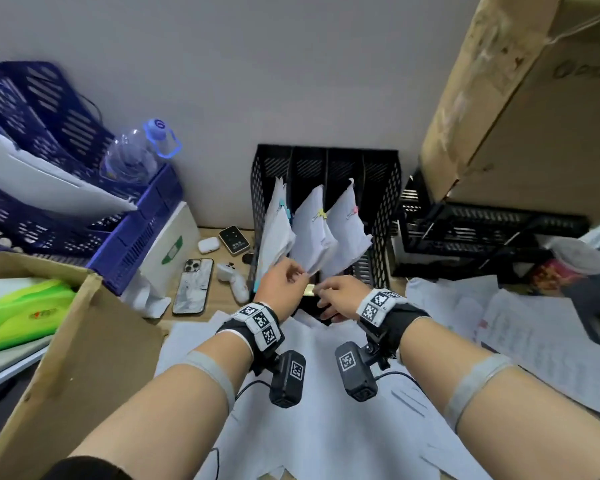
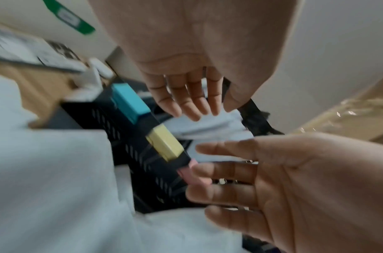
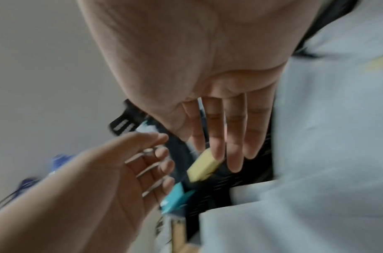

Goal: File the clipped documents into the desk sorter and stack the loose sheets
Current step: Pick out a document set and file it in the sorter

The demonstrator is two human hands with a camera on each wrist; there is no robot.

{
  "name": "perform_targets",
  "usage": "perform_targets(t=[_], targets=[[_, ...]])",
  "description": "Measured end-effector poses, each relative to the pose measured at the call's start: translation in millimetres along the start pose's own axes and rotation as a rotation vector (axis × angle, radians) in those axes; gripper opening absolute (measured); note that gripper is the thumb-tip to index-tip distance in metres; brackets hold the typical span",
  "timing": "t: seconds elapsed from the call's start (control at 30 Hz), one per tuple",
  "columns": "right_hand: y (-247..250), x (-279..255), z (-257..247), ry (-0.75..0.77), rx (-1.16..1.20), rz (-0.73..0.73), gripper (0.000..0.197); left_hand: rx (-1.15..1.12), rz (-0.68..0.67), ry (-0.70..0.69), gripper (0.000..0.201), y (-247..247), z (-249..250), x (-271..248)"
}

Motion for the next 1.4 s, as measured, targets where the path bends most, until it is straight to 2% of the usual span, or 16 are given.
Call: perform_targets(t=[0.1, 0.23, 0.37, 0.43, 0.5, 0.6, 0.67, 0.73, 0.87, 0.93, 1.0, 1.1, 1.13, 1.23, 1.33, 1.4], targets=[[37, -25, 60, -0.132, -0.027, 0.026, 0.021, -0.099, -0.235, 0.006, 0.006, -56, 14, -33], [99, -55, 145, -0.293, 0.005, 0.167, 0.016, -0.082, -0.482, 0.009, 0.012, -128, 31, -80], [158, -80, 213, -0.423, -0.005, 0.288, 0.014, 0.009, -0.634, 0.001, 0.011, -185, 40, -114], [185, -83, 242, -0.408, -0.091, 0.324, 0.017, 0.046, -0.678, 0.022, 0.011, -212, 47, -126], [210, -85, 269, -0.372, -0.209, 0.329, 0.029, 0.072, -0.705, 0.082, 0.012, -239, 53, -138], [247, -86, 300, -0.333, -0.222, 0.368, 0.029, 0.094, -0.727, 0.219, 0.011, -282, 62, -156], [270, -82, 317, -0.308, -0.23, 0.391, 0.025, 0.118, -0.707, 0.284, 0.031, -311, 62, -163], [290, -75, 334, -0.296, -0.247, 0.401, 0.02, 0.186, -0.647, 0.277, 0.049, -336, 64, -167], [308, -55, 362, -0.285, -0.278, 0.265, 0.031, 0.235, -0.497, 0.323, 0.067, -371, 69, -165], [310, -46, 372, -0.258, -0.325, 0.183, 0.032, 0.215, -0.482, 0.377, 0.057, -384, 70, -167], [312, -40, 376, -0.205, -0.392, 0.12, 0.031, 0.24, -0.496, 0.339, 0.025, -394, 74, -168], [319, -32, 384, -0.176, -0.423, 0.091, 0.029, 0.244, -0.486, 0.287, 0.012, -404, 79, -175], [322, -29, 387, -0.175, -0.415, 0.093, 0.028, 0.23, -0.483, 0.256, 0.01, -406, 81, -178], [338, -21, 386, -0.196, -0.384, 0.175, 0.03, 0.191, -0.491, 0.226, 0.026, -407, 89, -184], [364, -15, 366, -0.168, -0.421, 0.38, 0.048, 0.095, -0.495, 0.307, 0.029, -391, 92, -180], [378, -12, 343, -0.105, -0.508, 0.465, 0.064, 0.061, -0.484, 0.357, 0.028, -369, 94, -171]])
Point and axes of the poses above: each hand's wrist, its own x-axis towards the middle knuckle, its own y-axis out of the back of the hand, z = x × y, the point moved 4 cm from there along x, towards the middle knuckle, and after that the axes turned 14 degrees about z, right-handed, at the moved point
